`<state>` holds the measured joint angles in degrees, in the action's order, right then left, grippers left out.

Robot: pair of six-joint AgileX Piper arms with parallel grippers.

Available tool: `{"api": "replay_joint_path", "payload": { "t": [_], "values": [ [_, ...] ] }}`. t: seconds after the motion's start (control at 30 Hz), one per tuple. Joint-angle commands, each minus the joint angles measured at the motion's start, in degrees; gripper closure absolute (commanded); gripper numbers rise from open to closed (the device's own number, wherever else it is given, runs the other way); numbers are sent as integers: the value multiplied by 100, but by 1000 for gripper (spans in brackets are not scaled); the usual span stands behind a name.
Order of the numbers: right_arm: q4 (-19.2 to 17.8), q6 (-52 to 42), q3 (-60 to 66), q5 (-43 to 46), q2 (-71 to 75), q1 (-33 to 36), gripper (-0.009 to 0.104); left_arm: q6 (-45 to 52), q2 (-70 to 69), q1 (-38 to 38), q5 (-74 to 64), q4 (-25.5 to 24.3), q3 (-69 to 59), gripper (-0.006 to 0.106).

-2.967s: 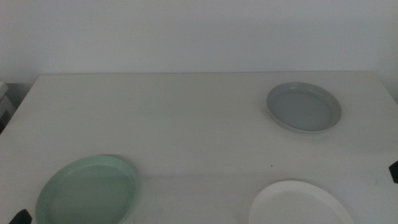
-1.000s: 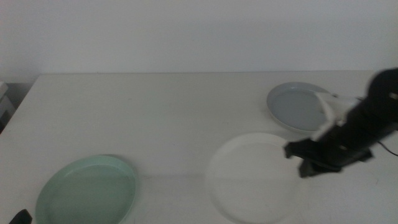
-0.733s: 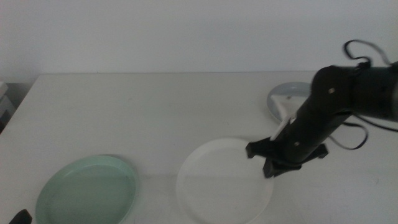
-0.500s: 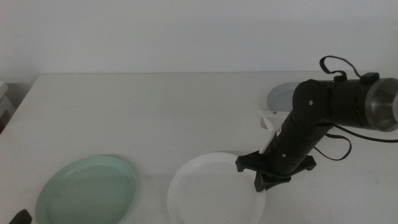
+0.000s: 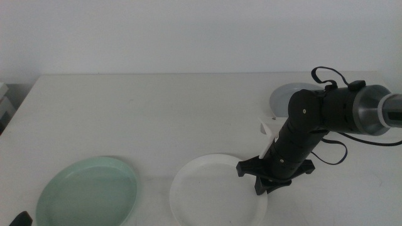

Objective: Stack the three bowls on top of each other.

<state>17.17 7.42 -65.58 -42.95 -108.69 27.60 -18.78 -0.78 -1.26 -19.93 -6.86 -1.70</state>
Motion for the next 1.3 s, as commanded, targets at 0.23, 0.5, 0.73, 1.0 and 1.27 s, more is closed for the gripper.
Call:
{"api": "replay_joint_path", "payload": {
  "t": [0.23,0.5,0.73,1.0,1.27],
  "values": [
    [-198,124,-139,77,727,-56,46,-59,-75,-3,426,-8,23,-4],
    [-1010,534,-763,-128,1676,-823,36,-59,-75,-3,426,-8,23,-4],
    [-1312,413,-2007,-574,1219,-2064,36,-59,-75,-3,426,-8,23,-4],
    [-1307,159,-2983,-506,126,-3023,36,-59,-75,-3,426,-8,23,-4],
    [-1295,-16,-3620,-334,-1140,-3253,39,-59,-75,-3,426,-8,23,-4]
  ]
}}
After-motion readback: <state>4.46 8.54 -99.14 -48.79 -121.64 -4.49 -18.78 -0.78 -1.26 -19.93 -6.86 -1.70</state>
